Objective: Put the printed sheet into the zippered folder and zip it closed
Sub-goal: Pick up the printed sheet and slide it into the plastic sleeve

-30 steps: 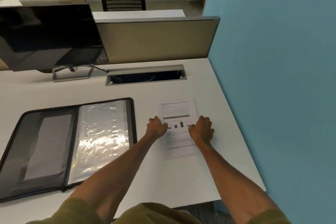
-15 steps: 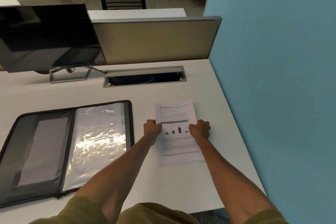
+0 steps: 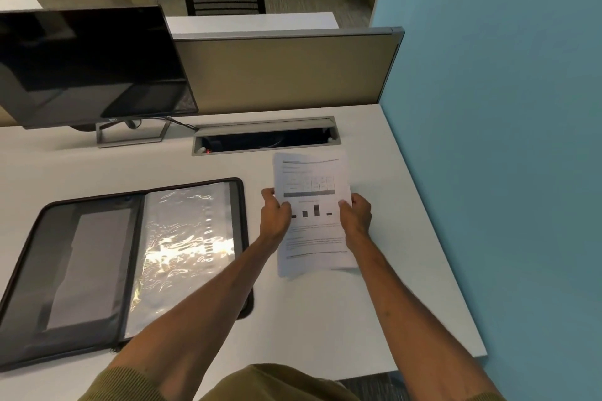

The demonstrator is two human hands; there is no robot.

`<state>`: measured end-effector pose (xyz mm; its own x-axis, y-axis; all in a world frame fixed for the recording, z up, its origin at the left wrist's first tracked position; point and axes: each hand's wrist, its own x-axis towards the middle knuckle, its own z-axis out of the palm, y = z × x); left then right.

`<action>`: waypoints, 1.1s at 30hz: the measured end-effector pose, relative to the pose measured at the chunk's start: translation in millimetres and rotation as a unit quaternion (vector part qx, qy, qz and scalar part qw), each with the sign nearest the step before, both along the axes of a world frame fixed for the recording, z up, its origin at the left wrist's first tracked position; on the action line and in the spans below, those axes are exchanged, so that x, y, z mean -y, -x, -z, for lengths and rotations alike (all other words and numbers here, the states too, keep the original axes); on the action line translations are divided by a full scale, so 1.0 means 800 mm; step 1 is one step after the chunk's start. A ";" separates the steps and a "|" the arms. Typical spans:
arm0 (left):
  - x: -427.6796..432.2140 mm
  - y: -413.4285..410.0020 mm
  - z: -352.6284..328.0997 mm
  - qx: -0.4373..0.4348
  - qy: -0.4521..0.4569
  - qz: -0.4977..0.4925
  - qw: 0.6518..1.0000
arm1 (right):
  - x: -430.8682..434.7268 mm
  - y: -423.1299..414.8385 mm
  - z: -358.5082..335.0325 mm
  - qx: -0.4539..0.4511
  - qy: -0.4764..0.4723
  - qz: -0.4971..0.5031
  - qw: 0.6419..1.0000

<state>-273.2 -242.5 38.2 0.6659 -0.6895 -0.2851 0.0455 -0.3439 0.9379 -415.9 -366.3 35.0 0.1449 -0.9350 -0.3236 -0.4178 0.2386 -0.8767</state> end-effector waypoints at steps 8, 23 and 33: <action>-0.004 -0.002 -0.046 0.094 0.201 -0.034 0.974 | 0.002 -0.008 -0.047 0.155 0.098 -0.030 0.983; -0.029 0.010 -0.016 0.105 0.111 0.041 0.987 | -0.029 0.001 -0.006 0.153 0.048 -0.017 0.987; -0.046 -0.043 -0.031 0.084 0.089 0.026 0.992 | -0.008 -0.016 -0.039 0.121 -0.020 -0.107 0.987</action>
